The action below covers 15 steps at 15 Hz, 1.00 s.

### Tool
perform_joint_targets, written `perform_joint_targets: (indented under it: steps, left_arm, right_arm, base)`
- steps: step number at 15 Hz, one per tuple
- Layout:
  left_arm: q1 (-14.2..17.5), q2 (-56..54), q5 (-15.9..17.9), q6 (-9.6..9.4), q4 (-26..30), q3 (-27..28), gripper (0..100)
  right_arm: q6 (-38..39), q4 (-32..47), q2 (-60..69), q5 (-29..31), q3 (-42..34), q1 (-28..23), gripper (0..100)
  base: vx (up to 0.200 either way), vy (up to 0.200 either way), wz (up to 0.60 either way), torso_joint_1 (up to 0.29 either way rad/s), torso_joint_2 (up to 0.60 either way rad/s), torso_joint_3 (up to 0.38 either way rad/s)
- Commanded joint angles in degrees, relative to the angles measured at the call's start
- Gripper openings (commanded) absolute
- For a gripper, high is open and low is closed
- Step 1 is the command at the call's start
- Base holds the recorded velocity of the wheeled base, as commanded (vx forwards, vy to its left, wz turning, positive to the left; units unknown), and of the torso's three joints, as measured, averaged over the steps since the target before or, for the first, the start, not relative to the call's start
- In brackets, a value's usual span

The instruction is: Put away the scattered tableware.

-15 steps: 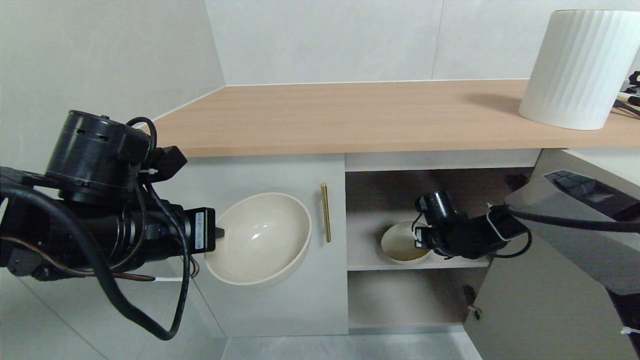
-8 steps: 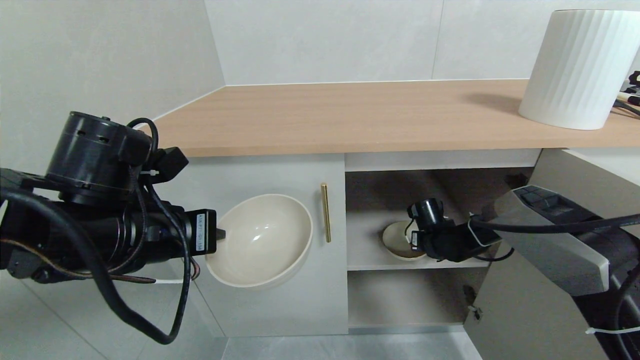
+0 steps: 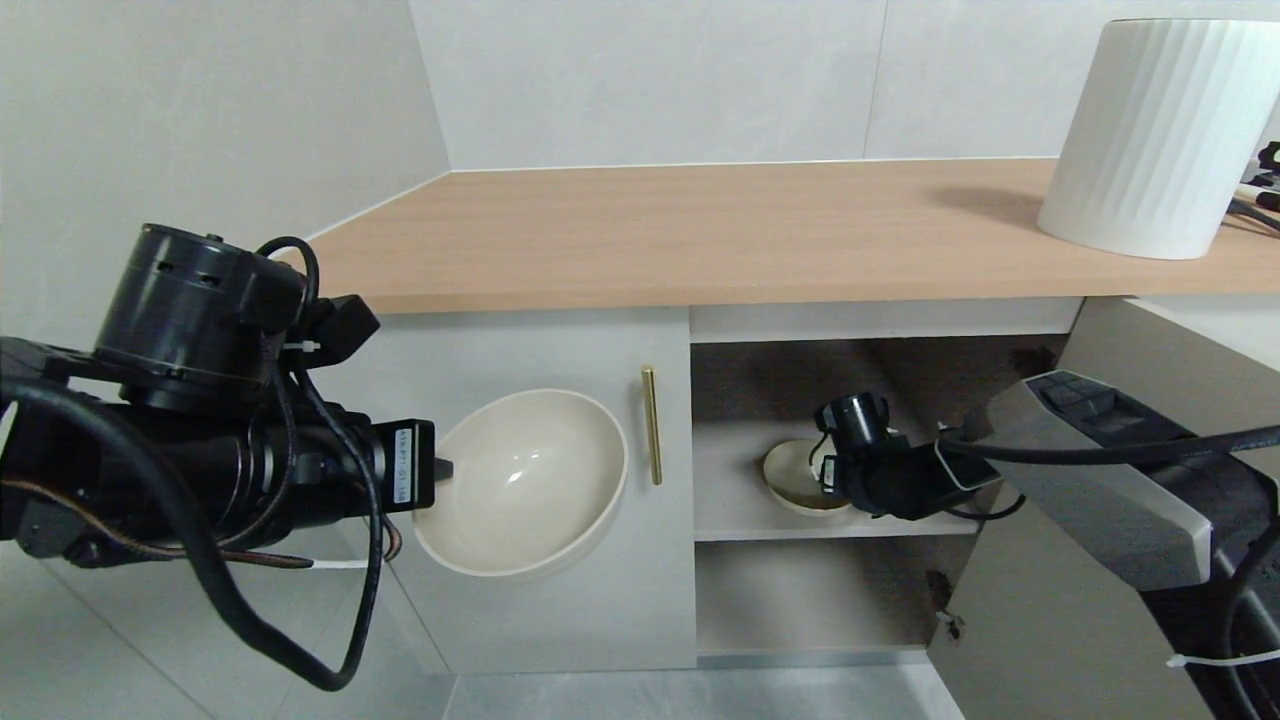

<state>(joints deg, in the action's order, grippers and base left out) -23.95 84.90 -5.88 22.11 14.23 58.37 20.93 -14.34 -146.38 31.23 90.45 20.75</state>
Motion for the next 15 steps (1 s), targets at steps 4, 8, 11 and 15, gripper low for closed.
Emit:
perform_joint_targets:
  steps: [4,8,11,15]
  left_arm:
    - [-1.5,2.2,0.0,0.03,0.0,-0.4,0]
    - [-7.3,7.7,0.1,0.03,0.0,-2.1,0]
    - [-11.0,12.7,-2.7,-1.55,-1.4,-2.2,0]
    - [-15.4,18.5,-4.8,-2.78,-5.8,1.0,0]
  right_arm:
    - [2.4,0.3,12.2,-1.7,-9.2,1.1,100]
    - [0.0,2.8,33.6,-15.4,-26.5,6.9,100]
    - [-0.9,12.9,46.8,-23.3,-31.0,10.8,100]
    - [-0.6,17.1,49.7,-26.0,-31.4,16.7,100]
  base:
    - [0.000,0.000,0.00,0.000,0.00,0.000]
    - [0.000,0.000,0.00,0.000,0.00,0.000]
    - [0.000,0.000,0.00,0.000,0.00,0.000]
    - [0.000,0.000,0.00,0.000,0.00,0.000]
